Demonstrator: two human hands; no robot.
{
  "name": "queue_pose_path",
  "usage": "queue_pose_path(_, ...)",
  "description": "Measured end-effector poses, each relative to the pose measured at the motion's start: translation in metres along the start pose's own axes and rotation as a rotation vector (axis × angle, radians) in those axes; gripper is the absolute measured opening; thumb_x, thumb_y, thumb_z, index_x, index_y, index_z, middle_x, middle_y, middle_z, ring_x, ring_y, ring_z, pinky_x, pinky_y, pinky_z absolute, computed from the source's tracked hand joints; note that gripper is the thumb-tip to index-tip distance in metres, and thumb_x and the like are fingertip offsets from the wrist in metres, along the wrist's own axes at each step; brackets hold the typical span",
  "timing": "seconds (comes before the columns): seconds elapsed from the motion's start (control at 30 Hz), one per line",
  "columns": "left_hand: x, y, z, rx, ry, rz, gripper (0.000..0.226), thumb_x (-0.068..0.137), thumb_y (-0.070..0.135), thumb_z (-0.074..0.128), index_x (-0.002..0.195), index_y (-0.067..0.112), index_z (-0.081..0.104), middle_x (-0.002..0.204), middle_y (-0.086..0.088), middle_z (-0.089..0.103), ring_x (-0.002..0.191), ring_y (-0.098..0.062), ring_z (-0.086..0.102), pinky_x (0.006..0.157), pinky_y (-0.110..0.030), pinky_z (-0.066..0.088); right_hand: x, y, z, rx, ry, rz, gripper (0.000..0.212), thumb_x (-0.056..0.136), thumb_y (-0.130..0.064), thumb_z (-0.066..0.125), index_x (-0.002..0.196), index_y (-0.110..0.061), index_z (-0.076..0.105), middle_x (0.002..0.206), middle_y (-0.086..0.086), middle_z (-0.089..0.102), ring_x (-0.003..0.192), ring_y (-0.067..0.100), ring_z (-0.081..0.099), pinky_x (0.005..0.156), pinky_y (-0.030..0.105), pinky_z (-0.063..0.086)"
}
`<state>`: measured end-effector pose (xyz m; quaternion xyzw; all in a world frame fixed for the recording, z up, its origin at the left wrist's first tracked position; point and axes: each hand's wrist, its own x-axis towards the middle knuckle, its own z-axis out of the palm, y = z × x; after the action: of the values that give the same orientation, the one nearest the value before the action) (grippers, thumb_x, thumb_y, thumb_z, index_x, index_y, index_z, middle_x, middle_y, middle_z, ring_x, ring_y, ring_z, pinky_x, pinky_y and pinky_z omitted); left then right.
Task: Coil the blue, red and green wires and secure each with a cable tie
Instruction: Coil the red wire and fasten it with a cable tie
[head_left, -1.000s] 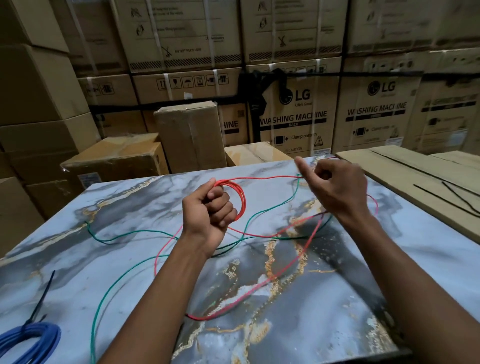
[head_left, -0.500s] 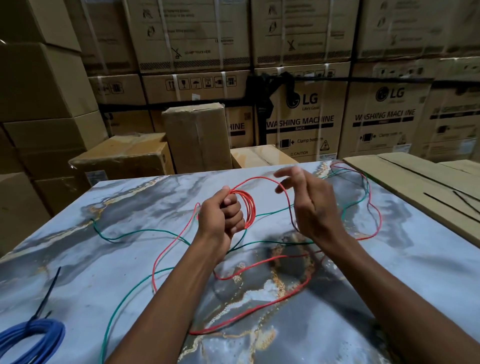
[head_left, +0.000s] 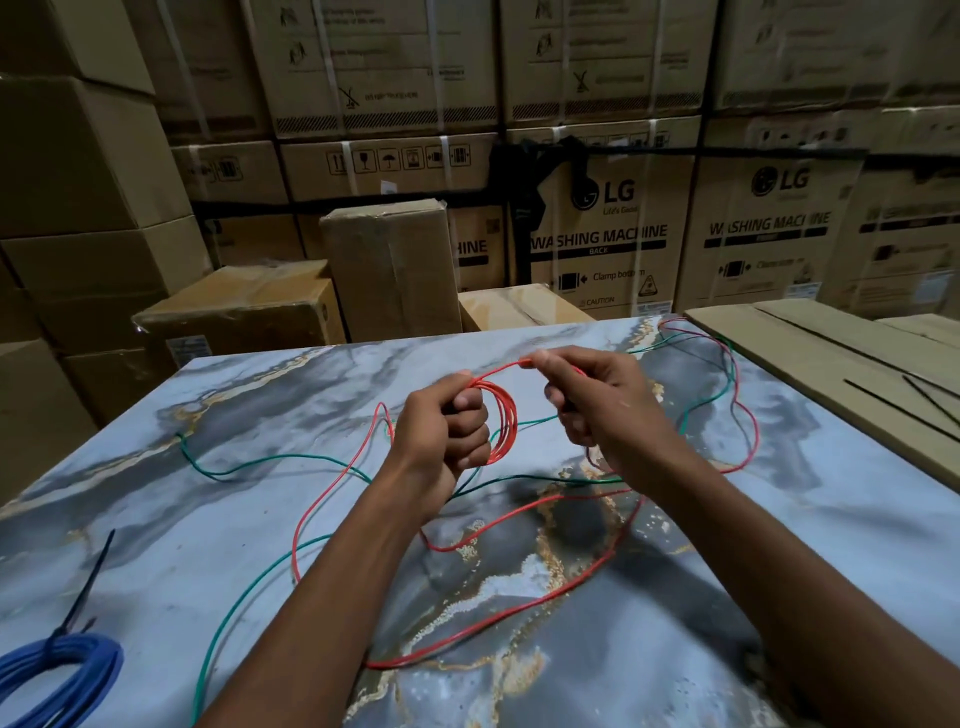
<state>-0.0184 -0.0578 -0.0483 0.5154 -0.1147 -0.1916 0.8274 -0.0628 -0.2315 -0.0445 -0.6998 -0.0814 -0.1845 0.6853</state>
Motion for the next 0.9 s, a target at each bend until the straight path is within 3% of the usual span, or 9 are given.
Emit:
queue_pose_path(0.1, -0.002, 0.003, 0.0, -0.056, -0.036, -0.018, 0.043, 0.106, 0.027, 0.037, 0.063, 0.019, 0.034, 0.044, 0.007, 0.019, 0.034, -0.006, 0.014, 0.037, -0.022, 0.014, 0.004, -0.001, -0.008, -0.108, 0.045, 0.024, 0.024, 0.094, -0.027, 0.071, 0.097, -0.004, 0.078, 0.049, -0.013, 0.051, 0.044, 0.001, 0.041, 0.043, 0.01, 0.033)
queue_pose_path(0.17, -0.003, 0.007, -0.001, -0.15, -0.05, -0.023, 0.043, 0.105, 0.027, 0.038, 0.062, 0.019, 0.036, 0.044, 0.008, 0.019, 0.037, -0.007, 0.009, 0.039, -0.023, 0.013, 0.006, 0.002, -0.015, -0.114, 0.079, 0.003, 0.026, 0.092, -0.026, 0.074, 0.092, 0.0, 0.078, 0.044, -0.012, 0.044, 0.045, 0.006, 0.036, 0.046, 0.01, 0.039)
queue_pose_path(0.27, -0.001, 0.013, -0.009, -0.3, -0.061, -0.026, 0.043, 0.104, 0.026, 0.038, 0.061, 0.019, 0.039, 0.045, 0.008, 0.018, 0.044, -0.011, 0.003, 0.039, -0.023, 0.013, 0.008, 0.001, -0.022, -0.181, 0.116, -0.157, 0.023, 0.091, -0.025, 0.076, 0.09, -0.002, 0.08, 0.056, -0.004, 0.065, 0.056, 0.005, 0.059, 0.063, 0.013, 0.048)
queue_pose_path(0.4, 0.005, 0.016, -0.023, -0.486, -0.02, -0.002, 0.043, 0.105, 0.023, 0.034, 0.062, 0.019, 0.039, 0.044, 0.007, 0.019, 0.035, -0.01, 0.011, 0.036, -0.022, 0.017, 0.011, -0.002, -0.028, -0.218, 0.104, -0.254, 0.016, 0.091, -0.016, 0.076, 0.094, -0.001, 0.079, 0.058, -0.012, 0.065, 0.053, -0.001, 0.051, 0.054, 0.01, 0.039)
queue_pose_path(0.5, 0.009, 0.021, -0.032, -0.554, 0.05, 0.062, 0.043, 0.102, 0.016, 0.032, 0.06, 0.019, 0.039, 0.044, 0.007, 0.019, 0.032, -0.008, 0.017, 0.036, -0.021, 0.018, 0.015, 0.0, -0.042, -0.346, 0.073, -0.29, 0.013, 0.09, -0.021, 0.078, 0.093, -0.009, 0.081, 0.065, -0.005, 0.072, 0.06, 0.006, 0.064, 0.059, 0.019, 0.048)
queue_pose_path(0.6, 0.011, 0.021, -0.036, -0.564, 0.147, 0.108, 0.044, 0.102, 0.013, 0.03, 0.059, 0.018, 0.039, 0.044, 0.007, 0.018, 0.032, -0.009, 0.015, 0.036, -0.021, 0.017, 0.017, 0.008, -0.053, -0.653, 0.091, -0.37, 0.011, 0.09, -0.025, 0.079, 0.096, -0.016, 0.083, 0.073, -0.006, 0.076, 0.069, 0.014, 0.072, 0.063, 0.032, 0.057)
queue_pose_path(0.73, 0.014, 0.023, -0.041, -0.592, 0.259, 0.163, 0.041, 0.102, 0.012, 0.028, 0.063, 0.019, 0.037, 0.044, 0.007, 0.018, 0.033, -0.009, 0.015, 0.034, -0.021, 0.018, 0.02, 0.014, -0.058, -0.815, 0.1, -0.489, 0.019, 0.092, -0.025, 0.076, 0.109, -0.018, 0.081, 0.084, -0.005, 0.076, 0.07, 0.003, 0.068, 0.063, 0.02, 0.053)
queue_pose_path(0.9, 0.015, 0.02, -0.037, -0.488, 0.265, 0.213, 0.041, 0.107, 0.022, 0.031, 0.068, 0.017, 0.04, 0.043, 0.007, 0.019, 0.032, -0.008, 0.016, 0.034, -0.021, 0.019, 0.013, 0.015, -0.037, -0.992, 0.096, -0.593, 0.016, 0.091, -0.021, 0.071, 0.102, -0.025, 0.082, 0.07, -0.012, 0.057, 0.055, 0.015, 0.054, 0.053, 0.019, 0.039)
